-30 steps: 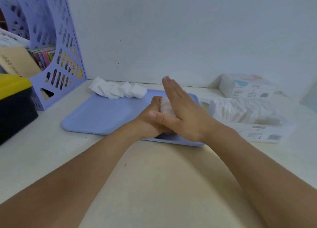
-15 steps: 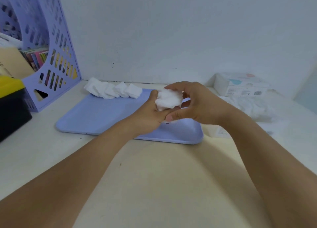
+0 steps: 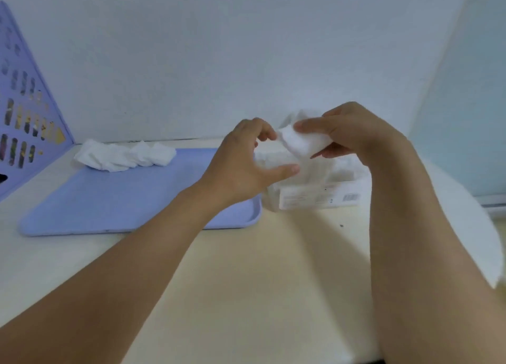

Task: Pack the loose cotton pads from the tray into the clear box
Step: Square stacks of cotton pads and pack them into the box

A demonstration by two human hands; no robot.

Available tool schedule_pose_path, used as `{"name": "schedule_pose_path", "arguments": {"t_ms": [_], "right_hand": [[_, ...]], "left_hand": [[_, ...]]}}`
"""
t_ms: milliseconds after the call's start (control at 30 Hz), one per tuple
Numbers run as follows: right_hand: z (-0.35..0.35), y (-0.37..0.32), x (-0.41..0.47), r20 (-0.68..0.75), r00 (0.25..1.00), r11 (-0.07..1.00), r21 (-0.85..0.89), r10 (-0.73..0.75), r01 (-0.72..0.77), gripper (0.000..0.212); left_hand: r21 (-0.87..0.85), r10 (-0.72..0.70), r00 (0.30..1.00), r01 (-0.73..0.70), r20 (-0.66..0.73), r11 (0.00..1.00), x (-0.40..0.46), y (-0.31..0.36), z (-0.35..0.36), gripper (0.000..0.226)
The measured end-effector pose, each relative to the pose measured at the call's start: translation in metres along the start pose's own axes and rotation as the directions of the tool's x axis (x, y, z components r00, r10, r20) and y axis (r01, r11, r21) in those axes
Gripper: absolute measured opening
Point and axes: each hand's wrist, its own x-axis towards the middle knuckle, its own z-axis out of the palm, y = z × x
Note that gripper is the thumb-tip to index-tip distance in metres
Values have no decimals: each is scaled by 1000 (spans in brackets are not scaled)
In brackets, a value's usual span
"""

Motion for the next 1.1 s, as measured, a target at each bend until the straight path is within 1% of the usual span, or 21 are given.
{"name": "schedule_pose_path", "arguments": {"t_ms": [67,133,167,233,300,367,500,633,667,800,900,1000,1033,1100], "right_hand": [[-14,9,0,32,992,992,-34,120,-119,48],[-13,10,1,88,976,975,-116,202,-191,50],[-11,11,2,119,964,959,-182,239,-216,49],[-6,10,3,157,939,922,-294,305,-250,44],[-1,11,5,169,926,906,-328,336,-269,39],[0,11,5,142,932,895,-359,333,-265,38],[7,8,1,47,958,805,-554,284,-212,47],[13,3,0,50,967,739,-656,248,-155,45],[16,3,0,59,966,710,-690,252,-143,45],[31,6,1,81,954,534,-841,288,-89,38],[30,4,3,56,952,454,-886,300,-91,36],[23,2,8,38,938,366,-926,344,-97,35],[22,3,10,26,941,331,-939,337,-93,33],[22,6,15,-4,962,253,-965,273,-76,28]], "left_hand": [[78,61,996,-65,59,995,-5,0,20,46],[129,102,992,-112,76,985,-12,-10,30,41],[170,118,989,-132,89,977,-13,-15,34,41],[204,106,990,-124,96,971,-13,-21,37,46],[203,81,994,-96,79,974,-14,-23,38,52],[202,79,993,-95,84,975,-14,-21,37,55],[203,79,991,-99,105,974,-15,-21,37,56],[210,91,989,-114,117,971,-13,-24,37,53],[213,86,989,-110,119,971,-13,-25,37,52],[256,50,991,-80,124,963,-13,-25,39,48],[269,49,990,-83,131,960,-12,-24,41,51],[274,53,988,-91,142,957,-12,-21,42,50],[276,49,988,-88,145,957,-11,-19,43,50],[283,40,989,-80,146,956,-10,-17,45,49]]}}
